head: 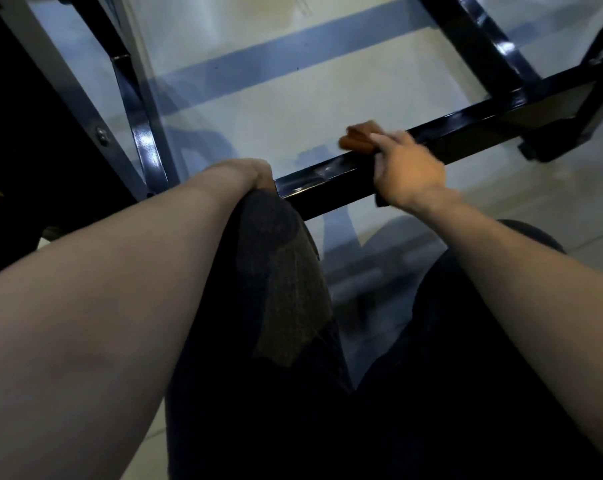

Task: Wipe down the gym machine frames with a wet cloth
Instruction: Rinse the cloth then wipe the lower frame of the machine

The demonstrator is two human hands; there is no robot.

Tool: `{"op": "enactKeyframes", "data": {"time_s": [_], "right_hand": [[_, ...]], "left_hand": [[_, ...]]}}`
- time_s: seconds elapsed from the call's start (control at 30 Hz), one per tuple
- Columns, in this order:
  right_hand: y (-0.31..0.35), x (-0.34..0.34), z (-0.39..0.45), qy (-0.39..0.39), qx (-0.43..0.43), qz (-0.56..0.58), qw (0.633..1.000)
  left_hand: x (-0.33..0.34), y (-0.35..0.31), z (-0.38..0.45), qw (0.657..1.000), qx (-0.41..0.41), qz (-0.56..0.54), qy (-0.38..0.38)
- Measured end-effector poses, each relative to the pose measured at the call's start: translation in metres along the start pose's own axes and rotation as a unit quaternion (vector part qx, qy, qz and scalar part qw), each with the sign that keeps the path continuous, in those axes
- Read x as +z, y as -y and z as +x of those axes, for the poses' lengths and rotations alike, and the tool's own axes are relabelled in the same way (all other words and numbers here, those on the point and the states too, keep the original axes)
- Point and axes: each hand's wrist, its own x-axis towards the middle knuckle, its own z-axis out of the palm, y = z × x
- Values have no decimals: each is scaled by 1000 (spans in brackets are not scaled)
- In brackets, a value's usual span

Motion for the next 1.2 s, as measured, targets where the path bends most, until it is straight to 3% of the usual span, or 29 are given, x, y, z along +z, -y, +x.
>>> {"op": "enactKeyframes", "data": {"time_s": [0.07,0.13,0.27,0.4,0.47,0.63,0.7,0.77,0.83,0.87,0.9,1.0,1.07,1.13,1.2], "right_hand": [[-26,-11,14,-9,106,30,994],[-23,-11,13,-1,141,17,990],[16,7,-12,39,-3,-11,999],[-8,-6,-3,55,-112,0,992],[-37,-20,13,59,-68,2,996],[-71,-23,25,-20,161,48,986],[-52,-14,19,-25,138,77,987],[-35,-12,20,10,62,106,992],[-25,-17,24,38,48,194,979],[-24,-19,26,37,84,292,952],[-25,-22,28,34,134,409,902],[-39,-35,34,53,228,709,665],[-47,-43,35,82,234,805,540],[-51,-50,33,97,230,847,471],[-50,-56,30,98,218,863,444]], "left_hand": [[-2,-2,-10,1000,-4,1,3],[-2,-5,-9,1000,-2,9,-12],[1,-28,-5,997,38,-19,-64],[-5,-55,-7,953,118,-148,-237],[-6,-62,-5,923,135,-200,-299],[-6,-77,8,890,151,-217,-370],[-7,-83,13,873,173,-224,-396],[-9,-91,12,861,192,-223,-416],[-9,-97,11,856,189,-220,-428],[-10,-98,12,855,181,-226,-431],[-11,-99,12,853,173,-236,-431],[-15,-109,14,851,184,-261,-416],[-18,-118,15,849,206,-283,-395],[-18,-124,14,840,223,-326,-372],[-18,-130,10,828,217,-389,-341]]}}
